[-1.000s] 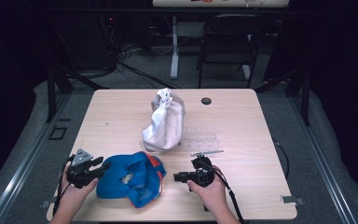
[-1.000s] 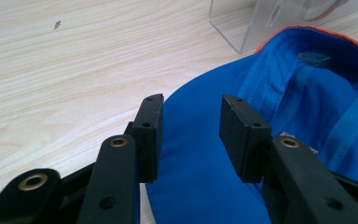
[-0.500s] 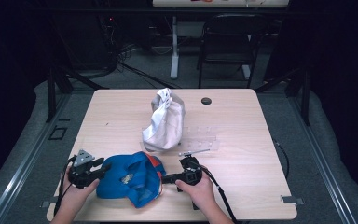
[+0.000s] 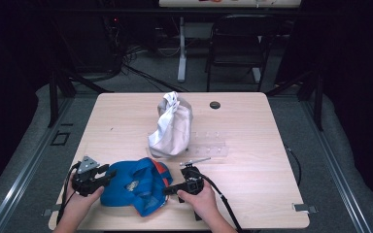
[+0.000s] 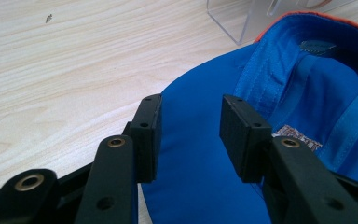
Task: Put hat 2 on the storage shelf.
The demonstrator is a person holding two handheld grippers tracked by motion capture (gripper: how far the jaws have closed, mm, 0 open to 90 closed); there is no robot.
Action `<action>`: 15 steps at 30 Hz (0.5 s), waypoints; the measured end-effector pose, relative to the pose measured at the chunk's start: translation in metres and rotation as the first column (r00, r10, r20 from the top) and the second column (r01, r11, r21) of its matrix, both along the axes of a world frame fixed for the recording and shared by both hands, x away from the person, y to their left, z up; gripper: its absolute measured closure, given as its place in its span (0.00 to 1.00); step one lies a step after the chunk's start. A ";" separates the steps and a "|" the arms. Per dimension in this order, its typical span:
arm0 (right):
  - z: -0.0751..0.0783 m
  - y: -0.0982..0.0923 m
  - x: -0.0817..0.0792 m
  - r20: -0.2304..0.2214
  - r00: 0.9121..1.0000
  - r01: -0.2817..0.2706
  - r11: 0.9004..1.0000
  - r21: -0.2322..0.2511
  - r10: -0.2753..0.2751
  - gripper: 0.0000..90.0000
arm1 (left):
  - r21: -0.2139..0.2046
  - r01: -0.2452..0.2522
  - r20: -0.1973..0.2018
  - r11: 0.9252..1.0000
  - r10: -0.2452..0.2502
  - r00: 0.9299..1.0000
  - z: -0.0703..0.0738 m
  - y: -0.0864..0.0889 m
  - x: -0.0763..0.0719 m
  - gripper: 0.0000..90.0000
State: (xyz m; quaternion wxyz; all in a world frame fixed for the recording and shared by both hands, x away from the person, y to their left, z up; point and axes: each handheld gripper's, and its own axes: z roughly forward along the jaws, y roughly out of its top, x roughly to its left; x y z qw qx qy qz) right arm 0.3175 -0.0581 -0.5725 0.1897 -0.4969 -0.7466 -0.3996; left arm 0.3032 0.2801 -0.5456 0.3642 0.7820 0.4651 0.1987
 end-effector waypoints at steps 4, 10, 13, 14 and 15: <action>0.004 -0.003 -0.001 -0.004 1.000 0.004 0.999 0.041 -0.004 0.79 | -0.001 -0.003 0.008 1.000 0.003 1.000 0.000 0.000 0.000 0.66; 0.010 -0.005 -0.002 -0.008 1.000 0.027 0.998 0.052 -0.026 0.86 | 0.003 0.001 0.008 1.000 -0.001 1.000 0.000 0.000 0.000 0.66; 0.012 -0.005 -0.003 -0.019 0.999 0.039 0.999 0.035 -0.038 0.87 | 0.003 0.003 0.008 1.000 -0.003 1.000 0.000 0.000 0.000 0.66; 0.012 -0.005 -0.003 -0.019 0.999 0.039 0.999 0.035 -0.038 0.87 | 0.003 0.003 0.008 1.000 -0.003 1.000 0.000 0.000 0.000 0.66; 0.012 -0.006 -0.002 -0.022 0.999 0.035 0.999 0.031 -0.034 0.87 | 0.003 0.003 0.007 1.000 -0.003 1.000 0.000 0.000 0.000 0.66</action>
